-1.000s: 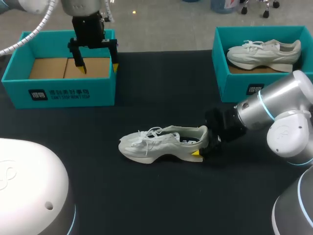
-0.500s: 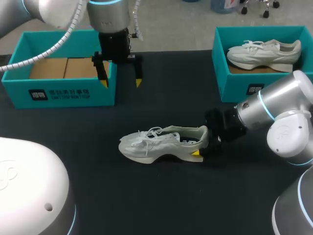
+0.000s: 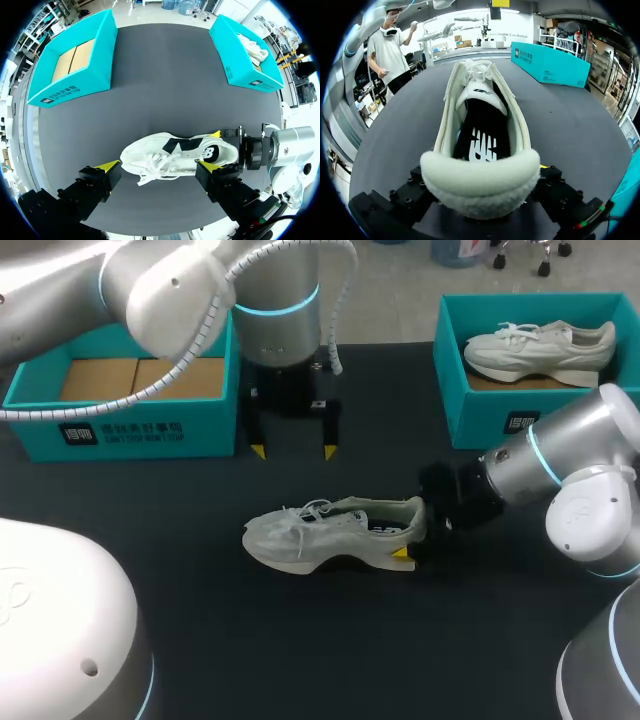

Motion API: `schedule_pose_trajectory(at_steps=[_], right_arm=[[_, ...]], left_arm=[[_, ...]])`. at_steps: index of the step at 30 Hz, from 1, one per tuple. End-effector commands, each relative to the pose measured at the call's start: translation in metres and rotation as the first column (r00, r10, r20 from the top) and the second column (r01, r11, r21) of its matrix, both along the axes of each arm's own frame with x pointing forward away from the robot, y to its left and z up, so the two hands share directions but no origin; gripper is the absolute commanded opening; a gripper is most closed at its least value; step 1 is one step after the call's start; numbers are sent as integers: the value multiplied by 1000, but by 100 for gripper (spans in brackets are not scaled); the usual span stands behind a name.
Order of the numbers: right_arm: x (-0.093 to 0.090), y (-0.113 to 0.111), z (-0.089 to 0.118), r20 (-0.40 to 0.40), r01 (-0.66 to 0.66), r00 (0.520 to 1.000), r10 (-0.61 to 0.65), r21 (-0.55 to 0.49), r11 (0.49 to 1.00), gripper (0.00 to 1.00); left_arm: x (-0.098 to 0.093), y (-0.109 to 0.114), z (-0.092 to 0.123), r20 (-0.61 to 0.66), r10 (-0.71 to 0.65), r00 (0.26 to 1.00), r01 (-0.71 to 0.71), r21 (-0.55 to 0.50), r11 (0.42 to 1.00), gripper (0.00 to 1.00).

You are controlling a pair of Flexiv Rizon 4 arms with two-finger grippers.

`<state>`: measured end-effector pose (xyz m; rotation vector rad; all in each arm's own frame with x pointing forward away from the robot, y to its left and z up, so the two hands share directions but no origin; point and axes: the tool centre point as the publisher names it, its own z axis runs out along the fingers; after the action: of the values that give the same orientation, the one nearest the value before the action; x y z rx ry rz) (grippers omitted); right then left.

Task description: Take the shoe out of the shoebox, open the shoe tongue, remove and reinsert the insole, then place the shoe into the shoebox

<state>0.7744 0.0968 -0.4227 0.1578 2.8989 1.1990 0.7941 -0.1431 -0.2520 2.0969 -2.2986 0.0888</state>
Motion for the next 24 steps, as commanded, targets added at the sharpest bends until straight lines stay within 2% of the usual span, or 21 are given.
schedule_pose_trajectory(at_steps=[1, 9, 24], right_arm=[[-1, 0, -5, 1, 2, 1000, -2, -3, 1000, 0], [-1, 0, -5, 1, 2, 1000, -2, -3, 1000, 0], [-1, 0, -5, 1, 2, 1000, -2, -3, 1000, 0]], left_arm=[[-4, -15, -15, -23, -29, 999, 29, -11, 1000, 100], [-16, -40, -35, -55, -87, 995, 87, -5, 996, 100], [-19, -61, -67, -82, -171, 982, 173, 13, 985, 100]])
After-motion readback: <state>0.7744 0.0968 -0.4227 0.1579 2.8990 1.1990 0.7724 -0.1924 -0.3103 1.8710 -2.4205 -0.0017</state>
